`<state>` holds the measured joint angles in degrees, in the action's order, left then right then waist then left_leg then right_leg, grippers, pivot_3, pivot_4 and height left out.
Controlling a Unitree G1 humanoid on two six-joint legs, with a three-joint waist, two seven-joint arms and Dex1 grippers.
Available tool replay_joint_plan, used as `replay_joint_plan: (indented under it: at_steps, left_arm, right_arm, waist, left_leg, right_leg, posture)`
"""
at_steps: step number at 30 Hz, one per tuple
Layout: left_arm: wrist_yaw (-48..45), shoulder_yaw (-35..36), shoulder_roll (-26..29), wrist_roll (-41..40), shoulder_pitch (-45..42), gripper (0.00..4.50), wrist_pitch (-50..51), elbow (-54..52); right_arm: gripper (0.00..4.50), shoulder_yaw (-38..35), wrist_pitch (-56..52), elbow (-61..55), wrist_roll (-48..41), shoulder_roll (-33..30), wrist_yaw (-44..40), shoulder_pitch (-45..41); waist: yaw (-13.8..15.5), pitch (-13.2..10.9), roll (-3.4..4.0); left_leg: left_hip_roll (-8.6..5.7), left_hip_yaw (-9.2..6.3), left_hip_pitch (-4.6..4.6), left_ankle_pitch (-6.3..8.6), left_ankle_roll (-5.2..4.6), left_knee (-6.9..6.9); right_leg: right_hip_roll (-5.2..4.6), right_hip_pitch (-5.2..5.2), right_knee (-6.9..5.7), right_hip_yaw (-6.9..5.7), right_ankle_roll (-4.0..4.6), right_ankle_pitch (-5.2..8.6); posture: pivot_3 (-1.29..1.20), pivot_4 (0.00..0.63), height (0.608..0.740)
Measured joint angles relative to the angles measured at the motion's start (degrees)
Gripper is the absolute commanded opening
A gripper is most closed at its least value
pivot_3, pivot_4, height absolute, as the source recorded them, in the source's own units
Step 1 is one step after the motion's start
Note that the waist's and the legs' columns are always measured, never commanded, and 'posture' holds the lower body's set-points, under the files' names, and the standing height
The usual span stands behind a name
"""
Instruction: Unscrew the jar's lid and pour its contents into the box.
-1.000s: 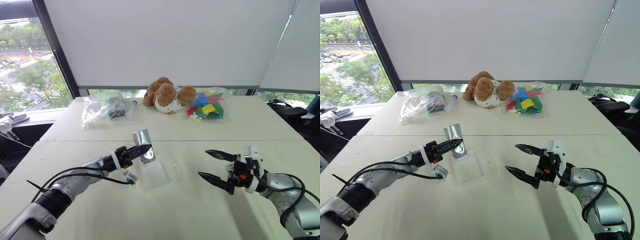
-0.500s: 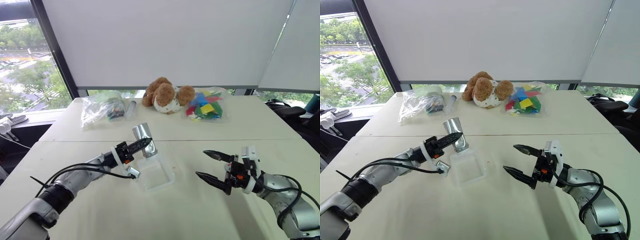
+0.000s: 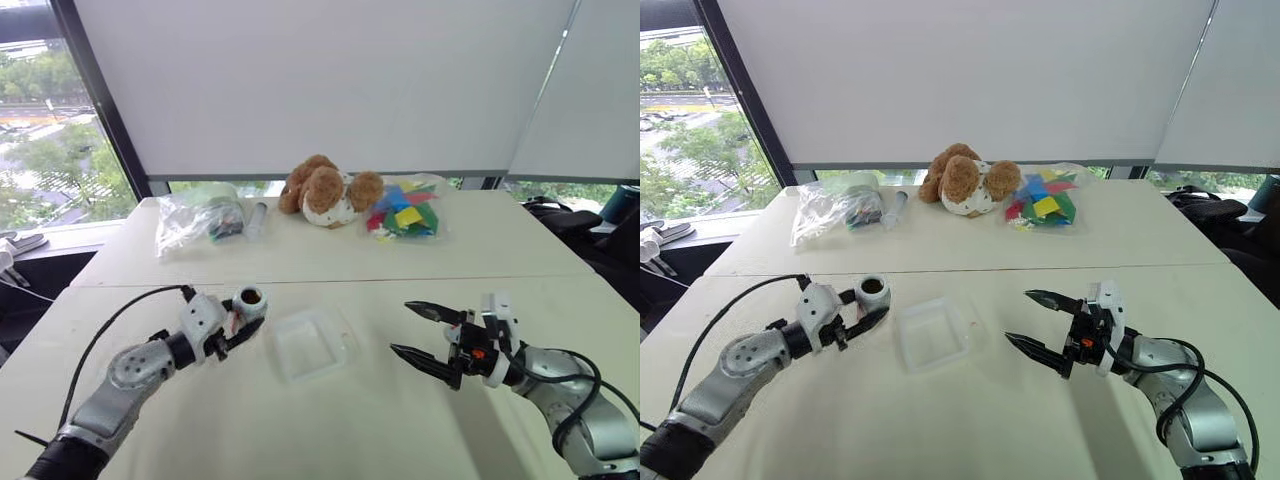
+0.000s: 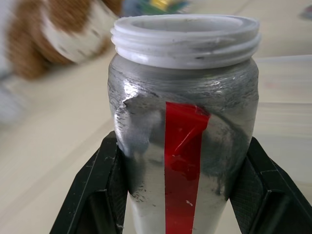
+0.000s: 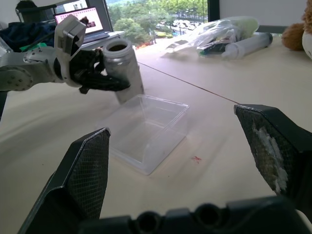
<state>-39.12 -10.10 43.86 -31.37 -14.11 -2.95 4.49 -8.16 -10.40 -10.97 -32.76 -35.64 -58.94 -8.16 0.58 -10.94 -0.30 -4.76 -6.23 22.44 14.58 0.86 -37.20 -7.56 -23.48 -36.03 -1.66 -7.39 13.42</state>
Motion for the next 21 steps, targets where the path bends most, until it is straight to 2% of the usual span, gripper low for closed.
replay_joint_plan:
  at_steps: [4,8,10,14,16,21]
  left_arm:
    - [-3.5,4.5,-2.3,-5.5,-0.4,2.08,9.5,-0.8]
    - [-4.9,5.6,-3.3,-3.6,-1.4,2.08,11.9,-0.8]
    - [-4.6,5.6,-3.5,0.1,-1.8,2.08,11.1,-0.9]
    - [-1.6,5.0,-3.4,12.1,-4.3,2.08,6.1,-0.9]
    - [0.5,3.7,-2.5,20.9,-5.3,2.08,-0.4,-0.7]
    - [12.8,1.0,-1.1,45.1,-9.1,2.08,-19.3,0.2]
  right_arm:
    - [4.43,0.0,0.9,0.0,0.0,0.7,-0.8,-1.8]
    - [4.43,0.1,1.0,0.1,0.1,0.7,-1.7,-1.8]
    - [4.43,0.1,1.0,0.0,0.2,0.7,-1.9,-1.8]
    - [4.43,0.1,1.0,0.1,0.5,0.7,-2.1,-1.2]
    - [4.43,0.0,1.0,0.0,0.6,0.7,-2.2,-0.9]
    - [4.43,-0.1,1.2,0.1,1.0,0.7,-2.2,0.0]
  waist:
    - [0.1,0.0,-0.01]
    - [0.1,0.0,-0.01]
    - [0.1,0.0,-0.01]
    - [0.1,0.0,-0.01]
    - [0.2,0.0,-0.01]
    - [0.3,0.0,-0.02]
  left_leg:
    - [0.00,0.00,-0.01,0.00,-0.01,-0.01]
    - [-0.01,0.01,-0.01,0.00,0.00,0.00]
    - [-0.01,0.01,-0.01,0.00,0.00,0.00]
    - [-0.01,0.02,-0.01,0.00,0.00,0.01]
    - [-0.02,0.02,-0.01,0.00,0.00,0.03]
    - [-0.04,0.03,0.00,0.00,0.01,0.06]
  right_leg:
    - [0.01,0.02,0.00,0.00,-0.01,0.00]
    - [0.00,0.02,0.02,0.00,0.00,0.00]
    - [0.00,0.02,0.01,0.01,0.00,0.00]
    - [0.00,0.02,0.02,0.01,0.00,0.00]
    - [-0.01,0.02,0.06,0.02,0.00,0.00]
    - [-0.03,0.03,0.11,0.03,-0.01,-0.01]
  posture:
    - [0.00,0.150,0.740]
    - [0.00,0.150,0.740]
    - [0.00,0.150,0.740]
    - [0.00,0.150,0.740]
    - [0.00,0.150,0.740]
    - [0.00,0.150,0.740]
